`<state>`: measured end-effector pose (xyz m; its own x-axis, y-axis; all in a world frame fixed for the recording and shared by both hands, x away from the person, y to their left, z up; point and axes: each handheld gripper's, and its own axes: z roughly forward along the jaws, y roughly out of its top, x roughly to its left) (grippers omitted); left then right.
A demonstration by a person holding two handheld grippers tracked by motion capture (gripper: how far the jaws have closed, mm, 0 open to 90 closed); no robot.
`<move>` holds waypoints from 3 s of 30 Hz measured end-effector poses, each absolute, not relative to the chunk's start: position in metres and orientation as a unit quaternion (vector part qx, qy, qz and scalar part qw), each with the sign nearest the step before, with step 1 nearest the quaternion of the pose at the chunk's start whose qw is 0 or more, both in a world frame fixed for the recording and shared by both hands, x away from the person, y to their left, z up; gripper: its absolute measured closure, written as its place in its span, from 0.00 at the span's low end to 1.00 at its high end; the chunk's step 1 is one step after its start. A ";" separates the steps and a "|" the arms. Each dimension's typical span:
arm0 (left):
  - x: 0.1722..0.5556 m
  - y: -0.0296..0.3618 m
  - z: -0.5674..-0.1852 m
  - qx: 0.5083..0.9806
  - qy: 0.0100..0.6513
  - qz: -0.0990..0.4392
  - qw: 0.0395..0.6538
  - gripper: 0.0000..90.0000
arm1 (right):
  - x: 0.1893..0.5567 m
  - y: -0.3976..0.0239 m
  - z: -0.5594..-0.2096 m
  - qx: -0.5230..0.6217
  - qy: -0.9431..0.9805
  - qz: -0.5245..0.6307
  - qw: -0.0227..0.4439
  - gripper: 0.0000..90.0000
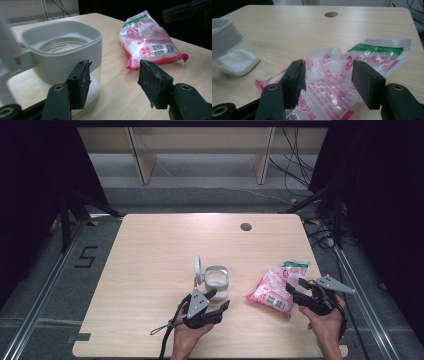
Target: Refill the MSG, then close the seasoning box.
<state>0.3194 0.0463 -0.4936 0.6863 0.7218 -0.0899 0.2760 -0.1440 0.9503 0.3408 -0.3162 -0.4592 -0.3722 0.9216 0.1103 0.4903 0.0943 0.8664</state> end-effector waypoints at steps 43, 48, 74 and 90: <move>0.325 0.108 -0.481 0.717 0.341 0.260 0.550 0.96 | 0.322 -0.291 -0.465 0.472 0.724 0.458 0.210 0.45; 0.329 0.113 -0.477 0.713 0.346 0.266 0.549 0.97 | 0.318 -0.288 -0.465 0.486 0.712 0.467 0.197 0.45; 0.362 0.113 -0.462 0.722 0.342 0.253 0.545 0.99 | 0.313 -0.282 -0.467 0.465 0.734 0.458 0.187 0.45; 0.363 0.110 -0.454 0.718 0.337 0.259 0.552 0.99 | 0.312 -0.282 -0.468 0.461 0.737 0.458 0.189 0.45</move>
<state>0.3629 0.1101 -0.4538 0.6385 0.7696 -0.0001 0.1980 -0.1641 0.9664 0.3124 -0.2822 -0.4676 -0.5044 0.8514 0.1436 0.5059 0.1567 0.8482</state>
